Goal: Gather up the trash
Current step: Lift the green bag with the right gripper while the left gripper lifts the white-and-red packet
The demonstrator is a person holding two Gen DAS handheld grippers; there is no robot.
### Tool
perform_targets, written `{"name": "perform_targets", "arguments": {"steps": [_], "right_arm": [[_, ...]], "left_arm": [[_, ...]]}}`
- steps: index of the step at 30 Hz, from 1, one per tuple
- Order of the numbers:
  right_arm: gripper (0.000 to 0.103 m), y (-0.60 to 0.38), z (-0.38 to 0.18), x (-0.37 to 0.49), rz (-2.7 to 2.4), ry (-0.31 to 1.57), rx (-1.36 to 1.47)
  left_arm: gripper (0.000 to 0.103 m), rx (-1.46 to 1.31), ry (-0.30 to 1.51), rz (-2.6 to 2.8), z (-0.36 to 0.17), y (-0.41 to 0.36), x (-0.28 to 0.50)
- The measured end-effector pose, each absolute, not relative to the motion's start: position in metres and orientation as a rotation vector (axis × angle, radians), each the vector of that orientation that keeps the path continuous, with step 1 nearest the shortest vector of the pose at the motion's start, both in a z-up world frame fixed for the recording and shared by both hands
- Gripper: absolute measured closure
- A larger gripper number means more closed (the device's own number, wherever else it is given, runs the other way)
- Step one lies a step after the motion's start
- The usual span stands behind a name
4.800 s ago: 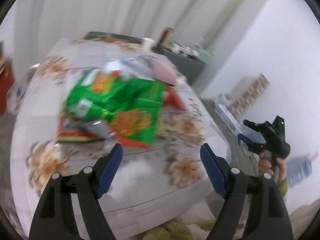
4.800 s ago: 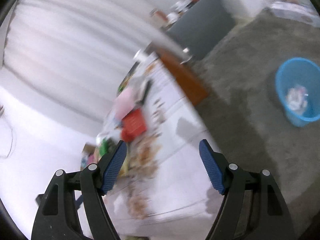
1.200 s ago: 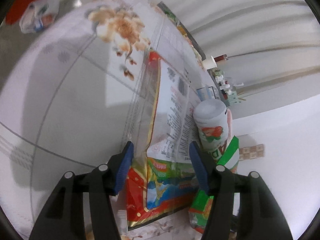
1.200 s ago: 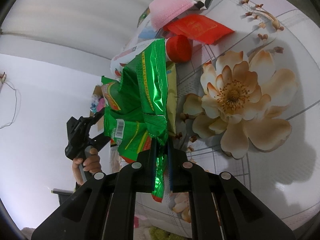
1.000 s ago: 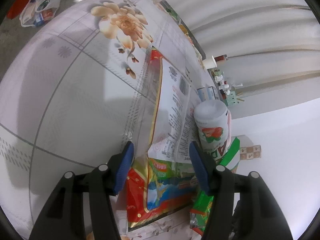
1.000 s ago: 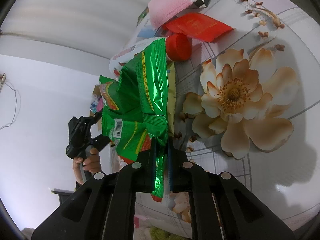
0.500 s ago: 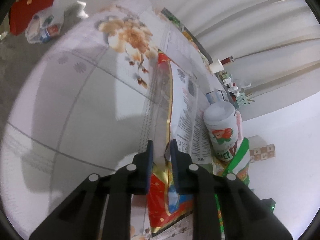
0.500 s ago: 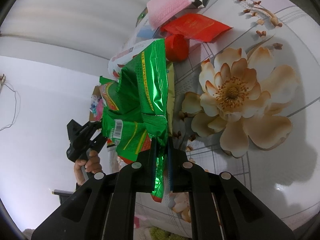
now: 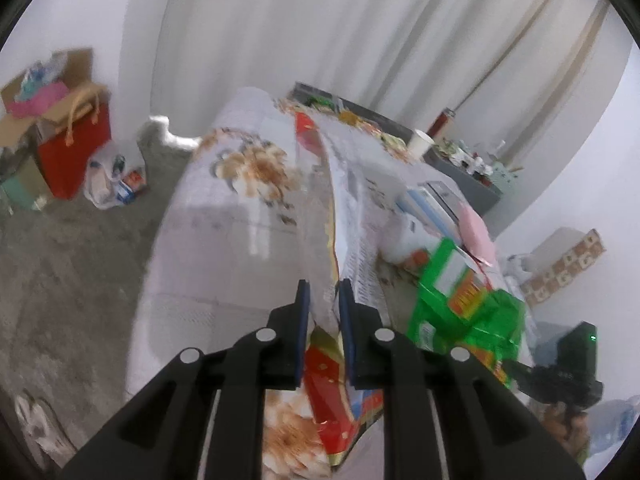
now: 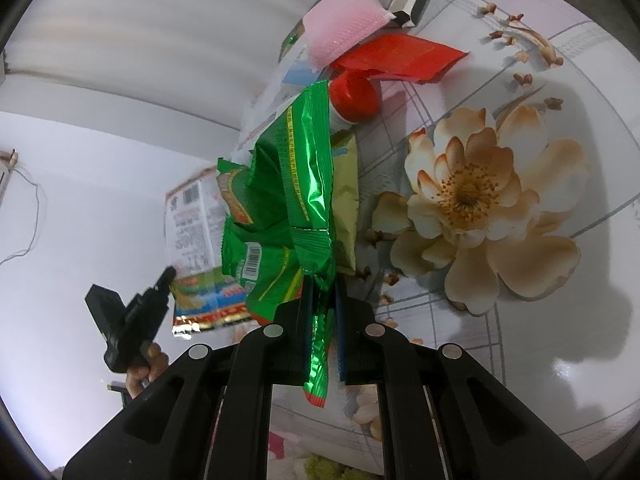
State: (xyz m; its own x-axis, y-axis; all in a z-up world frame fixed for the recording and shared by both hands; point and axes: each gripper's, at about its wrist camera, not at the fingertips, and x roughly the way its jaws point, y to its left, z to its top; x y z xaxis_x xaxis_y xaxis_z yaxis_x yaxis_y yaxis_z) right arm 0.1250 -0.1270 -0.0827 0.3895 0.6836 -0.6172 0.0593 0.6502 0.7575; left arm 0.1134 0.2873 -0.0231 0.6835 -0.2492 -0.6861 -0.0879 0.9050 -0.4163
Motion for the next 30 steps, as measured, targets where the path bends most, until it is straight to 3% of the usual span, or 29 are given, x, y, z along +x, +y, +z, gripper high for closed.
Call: {"name": "perform_targets", "arguments": {"steps": [8,11,18,28,30], "right_arm": [[0.095,-0.119,-0.08,0.127,0.455,1.129,0.772],[0.095,-0.117,-0.081,0.129,0.451,1.132,0.768],[0.095,-0.116,-0.081,0.13,0.452,1.147,0.76],[0.095,-0.117,-0.079,0.135,0.464,1.16,0.754],[0.095,-0.118,-0.08,0.136,0.473,1.161,0.765]], "left_arm": [[0.081,-0.681,0.835,-0.247,-0.042,0.283,0.103],[0.063,-0.732,0.846,-0.286,-0.047,0.281,0.106],[0.05,-0.783,0.877,-0.303,-0.063,0.277,0.111],[0.05,-0.91,0.91,-0.266,-0.094,0.282,0.123],[0.058,-0.902,0.914,-0.251,-0.096,0.281,0.123]]}}
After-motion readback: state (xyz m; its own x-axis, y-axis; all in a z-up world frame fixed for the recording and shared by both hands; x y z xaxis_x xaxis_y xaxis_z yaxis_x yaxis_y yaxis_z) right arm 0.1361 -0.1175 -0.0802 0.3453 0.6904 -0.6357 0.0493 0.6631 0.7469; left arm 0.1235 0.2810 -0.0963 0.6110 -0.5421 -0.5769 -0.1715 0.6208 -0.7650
